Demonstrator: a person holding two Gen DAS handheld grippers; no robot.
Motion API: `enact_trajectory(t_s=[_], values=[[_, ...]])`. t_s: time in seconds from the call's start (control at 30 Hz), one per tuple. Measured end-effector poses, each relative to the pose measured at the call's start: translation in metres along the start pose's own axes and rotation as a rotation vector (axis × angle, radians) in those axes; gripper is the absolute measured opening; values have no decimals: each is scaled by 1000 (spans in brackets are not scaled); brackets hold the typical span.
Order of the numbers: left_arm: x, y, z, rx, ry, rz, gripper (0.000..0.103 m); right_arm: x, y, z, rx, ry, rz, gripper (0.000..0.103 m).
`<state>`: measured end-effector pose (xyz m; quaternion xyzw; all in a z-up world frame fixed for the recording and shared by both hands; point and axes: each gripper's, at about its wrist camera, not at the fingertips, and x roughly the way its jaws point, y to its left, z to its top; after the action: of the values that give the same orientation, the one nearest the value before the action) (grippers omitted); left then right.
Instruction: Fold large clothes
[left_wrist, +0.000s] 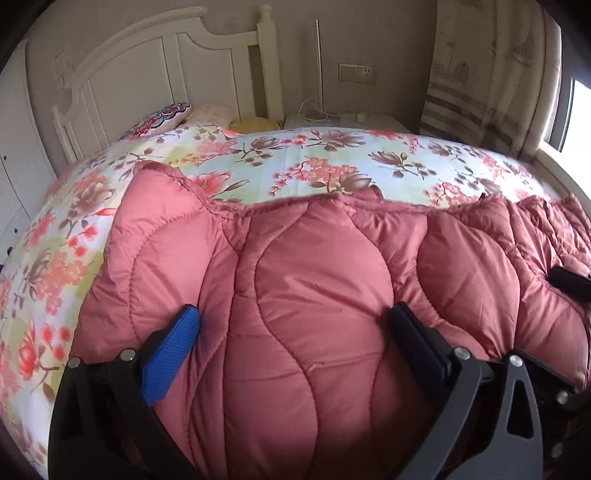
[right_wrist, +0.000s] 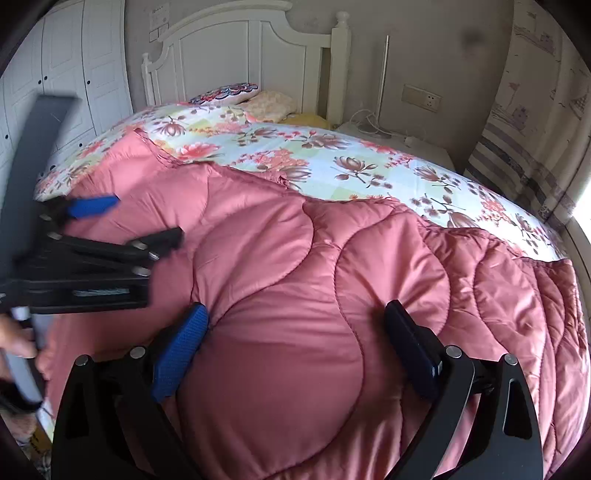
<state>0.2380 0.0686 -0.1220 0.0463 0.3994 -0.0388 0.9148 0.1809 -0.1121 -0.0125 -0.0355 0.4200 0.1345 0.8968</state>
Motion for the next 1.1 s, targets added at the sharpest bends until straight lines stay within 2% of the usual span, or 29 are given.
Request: enact_trajectory(t_s=[0.07,0.13,0.23,0.3,0.37,0.4,0.43,0.47,0.5,0.57,0.67,0.77,0.9,0.93,0.97,1.03,1.07,1.1], values=[[2,-1,2,12,7,8,101,-11,-2,1,-9,-9,-37,92],[2,-3,1,21,4,18,101,-34,-12,2,-4,-56,-92,92],[3,-3,2,25,-2,26,101,-66,-45,3,66,-128,-156,92],[3,-3,2,25,-3,27,101,-79,-82,0,151,-134,-215,92],[2,-4,1,25,-3,28,101,-75,-123,-12,243,-76,-290,92],[1,-4,1,25,-4,30,101,-66,-138,-19,273,-26,-314,93],[0,-4,0,27,-6,32,101,-49,-155,-31,306,55,-341,99],[0,-5,-1,30,-8,29,101,-32,-170,-47,349,107,-310,99],[0,-5,-2,33,-9,34,101,-25,-179,-58,412,89,-222,99],[-1,-6,-2,35,-10,37,101,-29,-192,-66,492,50,-156,99],[1,-5,0,33,1,30,101,-25,-186,-63,454,67,-179,99],[-7,4,7,10,26,-5,101,-25,-189,-65,466,60,-161,99],[-57,32,7,-60,-109,-12,101,-28,-192,-68,475,51,-143,99],[-63,39,5,-60,-128,15,101,-29,-192,-65,474,52,-144,99],[-64,48,0,-56,-140,76,101,-30,-190,-65,473,51,-147,99],[-50,60,-10,-56,-102,167,101,-31,-190,-65,473,48,-150,99],[-37,67,-16,-65,-54,175,101,-32,-189,-65,473,46,-150,99],[-25,73,-23,-91,-20,115,101,-33,-189,-65,474,46,-150,99]])
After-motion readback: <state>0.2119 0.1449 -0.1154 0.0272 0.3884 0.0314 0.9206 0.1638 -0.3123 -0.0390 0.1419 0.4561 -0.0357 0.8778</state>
